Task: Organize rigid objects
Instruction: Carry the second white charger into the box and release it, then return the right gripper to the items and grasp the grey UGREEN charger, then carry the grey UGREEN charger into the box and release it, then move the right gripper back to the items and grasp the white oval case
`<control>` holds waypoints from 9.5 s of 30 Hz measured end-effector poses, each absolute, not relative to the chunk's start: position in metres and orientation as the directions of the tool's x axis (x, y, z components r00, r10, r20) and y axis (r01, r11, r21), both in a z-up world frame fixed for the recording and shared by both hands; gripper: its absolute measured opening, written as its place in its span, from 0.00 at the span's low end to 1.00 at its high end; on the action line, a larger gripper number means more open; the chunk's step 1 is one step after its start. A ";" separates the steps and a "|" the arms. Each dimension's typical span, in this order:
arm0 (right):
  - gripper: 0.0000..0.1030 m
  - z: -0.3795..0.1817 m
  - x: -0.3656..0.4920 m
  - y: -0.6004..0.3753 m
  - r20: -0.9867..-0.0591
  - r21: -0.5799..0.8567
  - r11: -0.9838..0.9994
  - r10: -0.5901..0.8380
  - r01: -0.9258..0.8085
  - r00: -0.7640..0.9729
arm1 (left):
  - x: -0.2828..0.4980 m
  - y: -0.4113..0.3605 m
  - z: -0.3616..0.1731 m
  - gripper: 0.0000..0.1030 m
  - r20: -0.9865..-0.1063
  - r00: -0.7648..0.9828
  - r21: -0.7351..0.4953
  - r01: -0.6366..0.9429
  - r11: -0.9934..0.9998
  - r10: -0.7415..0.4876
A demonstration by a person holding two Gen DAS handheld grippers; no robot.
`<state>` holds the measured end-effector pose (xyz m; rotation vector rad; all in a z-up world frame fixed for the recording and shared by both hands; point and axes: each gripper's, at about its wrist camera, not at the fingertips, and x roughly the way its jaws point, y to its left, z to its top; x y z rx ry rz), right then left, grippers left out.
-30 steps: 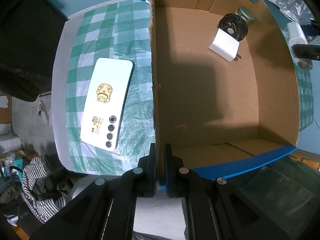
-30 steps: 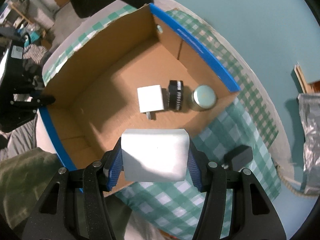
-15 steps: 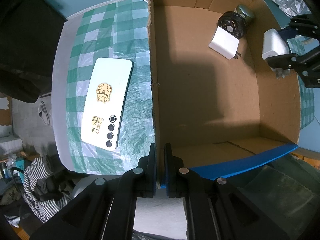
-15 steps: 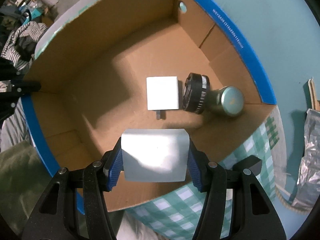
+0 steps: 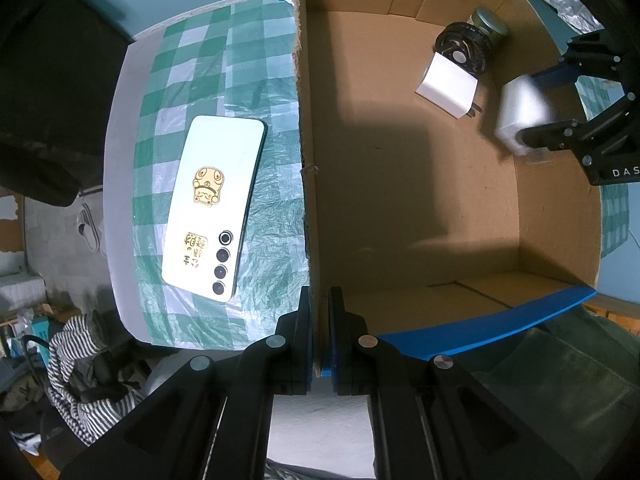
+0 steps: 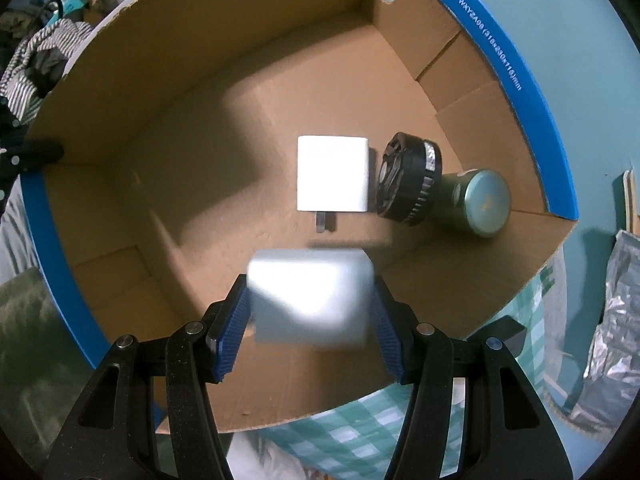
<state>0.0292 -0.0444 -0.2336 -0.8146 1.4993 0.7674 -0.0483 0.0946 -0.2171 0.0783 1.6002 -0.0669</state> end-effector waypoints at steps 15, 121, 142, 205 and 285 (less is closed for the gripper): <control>0.63 -0.200 0.034 -0.058 -1.000 0.015 0.583 0.007 -0.812 -0.013 | -0.048 0.095 -0.218 0.06 -0.999 -0.031 0.004 0.087 0.996 0.007; 0.39 -0.268 0.137 -0.244 -0.997 0.078 0.964 0.075 -0.254 -0.022 | -0.050 0.095 -0.219 0.06 -0.999 -0.036 0.021 0.054 0.998 0.023; 0.39 -0.182 0.098 -0.200 -0.986 0.147 0.906 0.167 -0.397 0.018 | -0.050 0.096 -0.219 0.06 -0.999 -0.036 0.019 0.057 0.998 0.021; 0.41 -0.204 0.075 -0.052 -0.990 0.124 0.731 0.140 -0.671 -0.031 | -0.048 0.098 -0.218 0.06 -1.000 -0.029 0.004 0.046 0.999 0.005; 0.42 -0.304 0.083 -0.317 -0.975 0.174 0.963 0.198 0.205 -0.103 | -0.049 0.096 -0.215 0.06 -0.999 -0.035 0.015 0.069 0.997 0.018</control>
